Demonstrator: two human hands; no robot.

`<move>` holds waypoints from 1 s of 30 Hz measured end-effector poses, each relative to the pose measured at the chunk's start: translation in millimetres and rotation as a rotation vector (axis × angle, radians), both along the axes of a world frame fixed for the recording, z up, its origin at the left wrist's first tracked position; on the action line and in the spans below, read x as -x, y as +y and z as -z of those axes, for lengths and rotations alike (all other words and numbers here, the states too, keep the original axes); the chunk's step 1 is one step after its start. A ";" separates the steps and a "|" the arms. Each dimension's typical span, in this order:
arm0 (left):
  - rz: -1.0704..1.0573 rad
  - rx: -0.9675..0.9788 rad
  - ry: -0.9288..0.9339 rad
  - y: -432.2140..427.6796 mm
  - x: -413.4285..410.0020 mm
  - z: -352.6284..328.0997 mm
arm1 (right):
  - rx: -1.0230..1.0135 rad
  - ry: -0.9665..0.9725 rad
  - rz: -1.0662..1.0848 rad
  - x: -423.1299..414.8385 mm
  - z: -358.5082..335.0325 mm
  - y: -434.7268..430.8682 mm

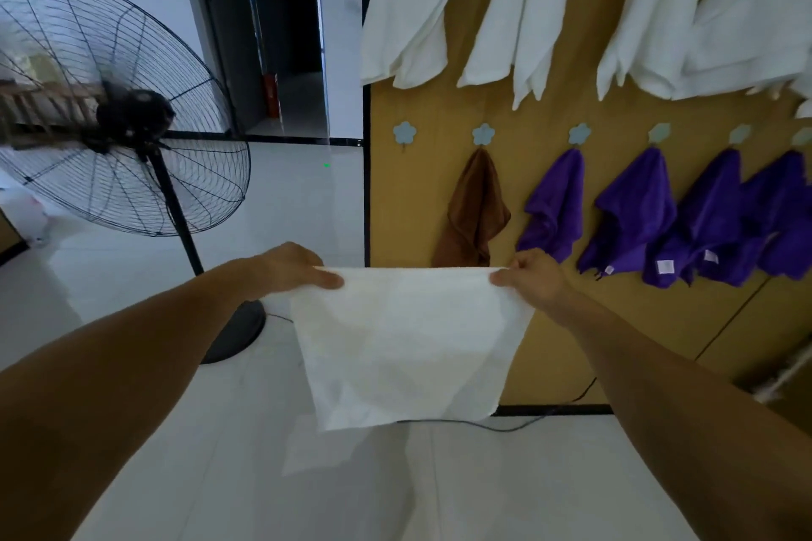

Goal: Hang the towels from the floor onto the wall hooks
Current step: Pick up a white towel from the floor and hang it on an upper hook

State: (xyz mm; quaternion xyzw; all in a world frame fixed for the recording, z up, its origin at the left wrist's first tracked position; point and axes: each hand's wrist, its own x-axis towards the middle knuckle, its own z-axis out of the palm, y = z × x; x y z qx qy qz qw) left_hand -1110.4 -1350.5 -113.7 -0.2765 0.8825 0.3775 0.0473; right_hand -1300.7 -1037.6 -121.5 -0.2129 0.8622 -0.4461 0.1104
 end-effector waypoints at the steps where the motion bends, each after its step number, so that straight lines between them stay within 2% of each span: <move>1: -0.046 -0.015 0.068 1.5 3.8 0.4 | 0.024 0.067 -0.012 -2.3 -0.9 -2.7; 3: -0.146 -0.130 0.245 8.1 10.6 0.3 | 0.109 0.127 0.012 -8.0 -4.0 -9.0; 7: -0.227 -0.437 0.547 18.0 21.6 -5.2 | 0.324 0.107 0.099 -16.8 -11.9 -27.1; 10: -0.268 -0.458 0.651 25.6 29.2 -9.7 | 0.393 0.089 0.144 -23.3 -20.0 -44.3; 14: -0.250 -0.437 0.630 30.4 39.8 -11.2 | 0.461 -0.036 0.084 -26.3 -25.3 -64.4; 16: -0.195 -0.484 0.586 29.4 43.3 -11.6 | 0.408 -0.085 -0.015 -27.6 -25.6 -69.6; 19: 0.006 -0.403 0.518 21.7 44.2 -13.6 | 0.272 -0.090 -0.182 -30.7 -23.1 -74.6; 23: 0.254 -0.256 0.339 12.8 47.4 -13.8 | 0.158 -0.120 -0.213 -26.1 -18.2 -81.0; 30: 0.132 -0.112 0.437 1.4 93.2 -14.3 | 0.288 -0.012 -0.142 5.9 -11.5 -111.5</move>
